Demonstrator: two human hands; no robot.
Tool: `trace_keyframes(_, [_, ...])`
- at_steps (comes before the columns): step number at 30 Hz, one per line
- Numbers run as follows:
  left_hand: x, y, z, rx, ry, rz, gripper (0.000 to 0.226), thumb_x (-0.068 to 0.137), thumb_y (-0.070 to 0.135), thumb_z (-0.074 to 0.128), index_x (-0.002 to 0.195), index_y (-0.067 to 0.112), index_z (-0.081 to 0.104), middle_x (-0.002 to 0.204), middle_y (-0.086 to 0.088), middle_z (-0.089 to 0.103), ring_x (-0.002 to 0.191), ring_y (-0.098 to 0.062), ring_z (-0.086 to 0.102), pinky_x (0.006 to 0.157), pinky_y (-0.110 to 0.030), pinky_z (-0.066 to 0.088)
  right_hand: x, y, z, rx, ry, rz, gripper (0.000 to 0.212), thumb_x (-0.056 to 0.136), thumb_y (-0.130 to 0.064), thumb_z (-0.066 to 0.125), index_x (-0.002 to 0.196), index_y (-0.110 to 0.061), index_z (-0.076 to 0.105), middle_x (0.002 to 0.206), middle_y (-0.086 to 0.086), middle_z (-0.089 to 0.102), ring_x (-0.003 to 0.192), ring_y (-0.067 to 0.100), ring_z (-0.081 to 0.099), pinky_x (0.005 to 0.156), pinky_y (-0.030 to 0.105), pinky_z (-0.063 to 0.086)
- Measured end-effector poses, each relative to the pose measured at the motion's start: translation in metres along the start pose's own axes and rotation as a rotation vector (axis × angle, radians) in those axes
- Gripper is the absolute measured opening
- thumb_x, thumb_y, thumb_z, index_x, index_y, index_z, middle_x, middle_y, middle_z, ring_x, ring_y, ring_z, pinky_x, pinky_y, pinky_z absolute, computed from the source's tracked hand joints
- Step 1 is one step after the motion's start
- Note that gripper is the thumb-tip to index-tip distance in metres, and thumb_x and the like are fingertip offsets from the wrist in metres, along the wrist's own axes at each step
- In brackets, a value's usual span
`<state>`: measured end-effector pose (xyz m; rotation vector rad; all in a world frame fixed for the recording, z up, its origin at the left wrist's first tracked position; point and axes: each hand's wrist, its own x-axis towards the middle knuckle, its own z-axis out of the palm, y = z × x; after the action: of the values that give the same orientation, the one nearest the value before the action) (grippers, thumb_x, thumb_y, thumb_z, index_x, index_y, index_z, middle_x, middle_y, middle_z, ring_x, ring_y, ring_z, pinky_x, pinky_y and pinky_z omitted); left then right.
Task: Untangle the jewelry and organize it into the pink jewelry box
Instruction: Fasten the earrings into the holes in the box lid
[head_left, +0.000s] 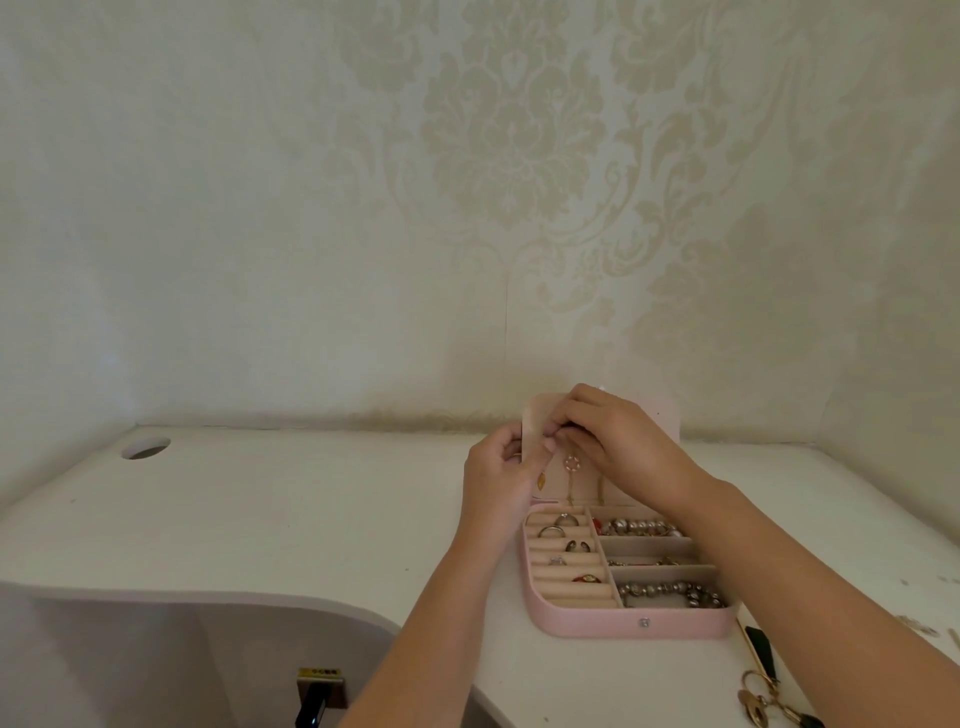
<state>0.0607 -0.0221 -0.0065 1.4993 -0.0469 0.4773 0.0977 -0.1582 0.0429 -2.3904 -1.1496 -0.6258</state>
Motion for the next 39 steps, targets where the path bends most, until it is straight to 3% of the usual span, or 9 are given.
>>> trace_keyframes(3, [0.001, 0.0, 0.0, -0.039, -0.01, -0.02, 0.01, 0.084, 0.009, 0.068, 0.087, 0.018, 0.069, 0.082, -0.002, 0.073, 0.077, -0.014, 0.069, 0.07, -0.029, 0.054, -0.002, 0.003, 0.004, 0.012, 0.03, 0.006, 0.011, 0.087, -0.002, 0.059, 0.09, -0.008, 0.067, 0.089, -0.005, 0.054, 0.075, 0.01, 0.051, 0.066, 0.011, 0.037])
trace_keyframes(7, [0.001, -0.002, -0.001, -0.059, -0.025, -0.027, 0.011, 0.083, 0.008, 0.069, 0.091, 0.016, 0.069, 0.086, -0.005, 0.073, 0.08, -0.016, 0.07, 0.073, -0.03, 0.056, -0.005, 0.005, 0.005, 0.063, 0.073, 0.01, 0.012, 0.086, 0.0, 0.06, 0.09, -0.009, 0.068, 0.088, -0.005, 0.055, 0.074, -0.001, 0.048, 0.07, 0.004, 0.036])
trace_keyframes(11, [0.002, -0.002, -0.001, -0.081, -0.031, -0.022, 0.012, 0.083, 0.006, 0.069, 0.094, 0.011, 0.07, 0.087, -0.01, 0.074, 0.081, -0.02, 0.069, 0.076, -0.038, 0.055, -0.006, 0.005, 0.007, 0.053, 0.093, 0.015, 0.011, 0.085, -0.001, 0.062, 0.088, -0.01, 0.067, 0.086, -0.009, 0.052, 0.07, 0.001, 0.046, 0.069, 0.004, 0.035])
trace_keyframes(15, [0.002, -0.003, -0.001, -0.071, -0.035, -0.009, 0.012, 0.084, 0.004, 0.067, 0.091, 0.013, 0.07, 0.086, -0.011, 0.073, 0.081, -0.021, 0.069, 0.077, -0.041, 0.055, -0.005, 0.001, 0.006, 0.047, 0.075, 0.035, 0.012, 0.084, 0.0, 0.063, 0.088, -0.01, 0.069, 0.086, -0.002, 0.062, 0.075, 0.006, 0.053, 0.071, 0.004, 0.037])
trace_keyframes(21, [0.003, -0.005, -0.002, -0.06, -0.032, 0.012, 0.014, 0.084, 0.003, 0.066, 0.086, 0.015, 0.071, 0.086, -0.014, 0.073, 0.08, -0.022, 0.069, 0.075, -0.044, 0.055, 0.003, -0.019, 0.01, 0.099, 0.087, 0.243, 0.014, 0.082, -0.003, 0.063, 0.088, -0.012, 0.072, 0.083, -0.007, 0.064, 0.075, 0.007, 0.056, 0.069, 0.007, 0.039])
trace_keyframes(27, [-0.001, 0.0, -0.005, -0.121, -0.088, 0.013, 0.018, 0.084, 0.001, 0.066, 0.088, 0.018, 0.072, 0.076, 0.0, 0.074, 0.074, -0.012, 0.07, 0.065, -0.025, 0.056, 0.004, -0.02, 0.004, 0.103, 0.082, 0.382, 0.001, 0.081, -0.014, 0.07, 0.081, -0.015, 0.071, 0.072, -0.009, 0.06, 0.067, 0.006, 0.053, 0.059, 0.009, 0.039])
trace_keyframes(31, [-0.001, 0.002, -0.005, -0.143, -0.087, 0.0, 0.018, 0.084, 0.002, 0.066, 0.094, 0.017, 0.071, 0.079, 0.002, 0.075, 0.076, -0.011, 0.071, 0.061, -0.022, 0.055, 0.005, -0.021, 0.001, 0.058, 0.038, 0.425, 0.011, 0.082, -0.022, 0.069, 0.072, -0.02, 0.07, 0.067, -0.014, 0.051, 0.063, 0.001, 0.047, 0.056, 0.01, 0.034])
trace_keyframes(39, [-0.002, 0.004, -0.004, -0.167, -0.094, -0.003, 0.02, 0.08, 0.002, 0.071, 0.091, 0.019, 0.07, 0.079, 0.003, 0.075, 0.075, -0.009, 0.071, 0.061, -0.018, 0.052, 0.006, -0.023, 0.005, 0.182, 0.05, 0.548, 0.014, 0.077, -0.017, 0.067, 0.063, -0.019, 0.067, 0.067, -0.005, 0.067, 0.06, 0.003, 0.055, 0.056, 0.015, 0.041])
